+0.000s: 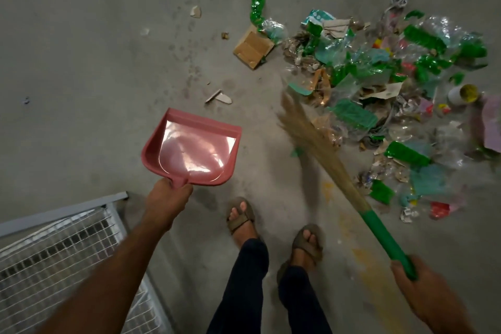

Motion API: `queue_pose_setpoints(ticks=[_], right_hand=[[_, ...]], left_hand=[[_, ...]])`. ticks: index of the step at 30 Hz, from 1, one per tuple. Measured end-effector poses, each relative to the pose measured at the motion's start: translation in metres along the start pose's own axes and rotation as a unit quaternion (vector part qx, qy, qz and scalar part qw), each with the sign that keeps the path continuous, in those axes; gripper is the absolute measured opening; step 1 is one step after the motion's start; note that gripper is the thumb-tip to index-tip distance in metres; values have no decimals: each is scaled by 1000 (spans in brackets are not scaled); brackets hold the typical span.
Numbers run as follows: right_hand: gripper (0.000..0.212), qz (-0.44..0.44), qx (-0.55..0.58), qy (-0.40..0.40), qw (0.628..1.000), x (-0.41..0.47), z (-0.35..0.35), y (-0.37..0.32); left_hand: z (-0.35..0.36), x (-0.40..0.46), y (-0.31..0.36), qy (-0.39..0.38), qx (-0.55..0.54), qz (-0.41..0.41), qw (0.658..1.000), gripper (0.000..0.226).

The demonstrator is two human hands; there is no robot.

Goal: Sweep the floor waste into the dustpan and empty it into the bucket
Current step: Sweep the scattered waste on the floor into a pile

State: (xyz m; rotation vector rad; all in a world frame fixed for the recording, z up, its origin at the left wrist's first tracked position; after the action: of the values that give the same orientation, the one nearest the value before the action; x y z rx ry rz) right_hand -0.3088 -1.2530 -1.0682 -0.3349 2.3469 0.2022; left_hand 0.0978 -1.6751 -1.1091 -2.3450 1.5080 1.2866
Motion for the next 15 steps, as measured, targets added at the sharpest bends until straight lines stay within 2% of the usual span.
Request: queue_pose_setpoints(ticks=[2,4,7,9,11,13,15], right_hand=[[13,-7,3,45,999,-15,-17,3],[17,-8,16,96,995,-33,-26,-7],[19,-32,59,48,997,-44,-1,-54],[12,-89,51,-2,995,-36,25,-110],[20,-180,16,-41,983,-25,52,-184],[29,-242,-22,-43,969,-12,69,-262],[37,-263,-59,-33,962,3,76,-331]], left_hand=[[-3,7,-10,0,-3,-10,1000,33],[-9,13,-18,4,-8,-17,1000,33],[-20,16,-22,15,-20,-21,999,22],[-29,21,-26,19,-31,-27,999,23],[-38,32,-32,21,-38,-21,999,34],[-47,53,-47,27,-39,-23,999,43],[-53,77,-63,36,-44,-29,998,49]])
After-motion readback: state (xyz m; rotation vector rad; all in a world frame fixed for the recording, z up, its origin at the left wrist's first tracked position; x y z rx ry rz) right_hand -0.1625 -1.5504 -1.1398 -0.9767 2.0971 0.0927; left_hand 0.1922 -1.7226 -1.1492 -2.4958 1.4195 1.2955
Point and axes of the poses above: each hand's wrist, its own x-axis towards the middle knuckle, its own z-axis out of the palm, y = z × x, the point moved 10 cm from there along x, towards the middle knuckle, and after that the axes turned 5 degrees about y, right-handed, at the moved point
